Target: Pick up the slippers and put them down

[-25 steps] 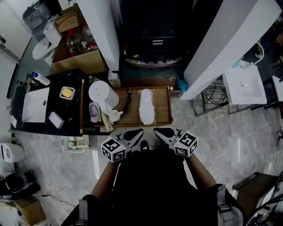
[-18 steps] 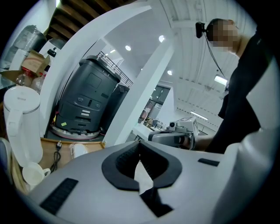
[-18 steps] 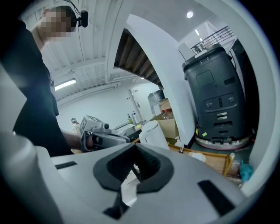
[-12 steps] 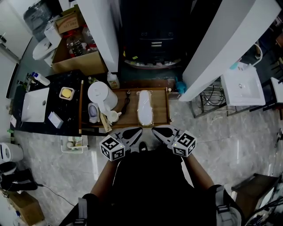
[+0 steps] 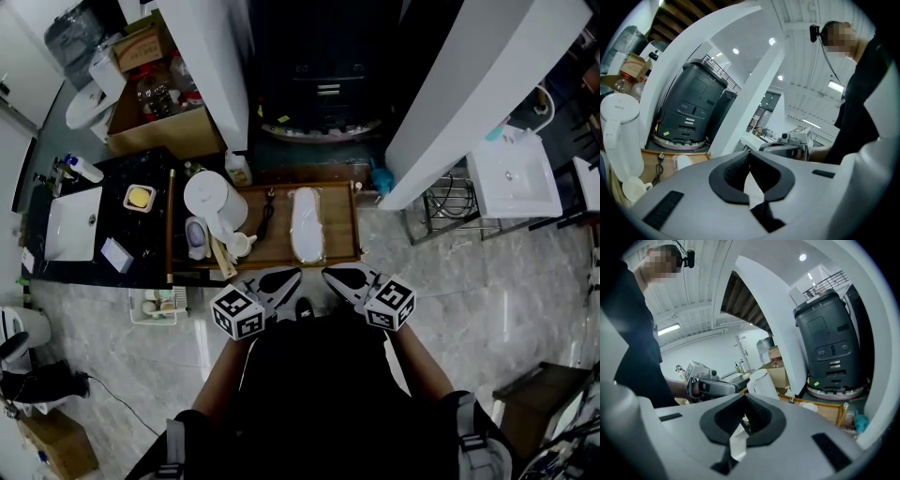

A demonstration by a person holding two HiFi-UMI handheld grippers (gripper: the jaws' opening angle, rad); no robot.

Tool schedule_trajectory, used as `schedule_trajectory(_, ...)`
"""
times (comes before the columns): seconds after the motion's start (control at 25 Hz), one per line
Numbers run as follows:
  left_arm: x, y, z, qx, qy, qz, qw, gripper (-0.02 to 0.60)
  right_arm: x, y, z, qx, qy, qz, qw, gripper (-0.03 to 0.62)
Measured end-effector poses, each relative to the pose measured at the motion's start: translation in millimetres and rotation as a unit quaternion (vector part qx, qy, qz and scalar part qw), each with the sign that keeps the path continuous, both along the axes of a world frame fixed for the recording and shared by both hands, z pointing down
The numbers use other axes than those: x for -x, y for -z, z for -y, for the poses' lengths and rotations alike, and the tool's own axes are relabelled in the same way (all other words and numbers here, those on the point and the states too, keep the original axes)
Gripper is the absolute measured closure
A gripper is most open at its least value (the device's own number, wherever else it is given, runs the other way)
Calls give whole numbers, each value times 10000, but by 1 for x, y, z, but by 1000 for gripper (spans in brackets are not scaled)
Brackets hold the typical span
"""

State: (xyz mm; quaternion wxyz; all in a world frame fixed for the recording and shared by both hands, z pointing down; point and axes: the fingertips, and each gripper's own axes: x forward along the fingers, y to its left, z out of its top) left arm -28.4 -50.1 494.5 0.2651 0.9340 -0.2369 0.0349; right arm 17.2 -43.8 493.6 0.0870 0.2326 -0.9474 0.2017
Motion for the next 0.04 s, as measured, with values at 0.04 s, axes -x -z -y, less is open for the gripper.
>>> schedule_trajectory(0.04, 0, 0, 0, -1, -9, 5, 10000, 571, 0, 0, 0, 0, 0, -7, 10000, 588)
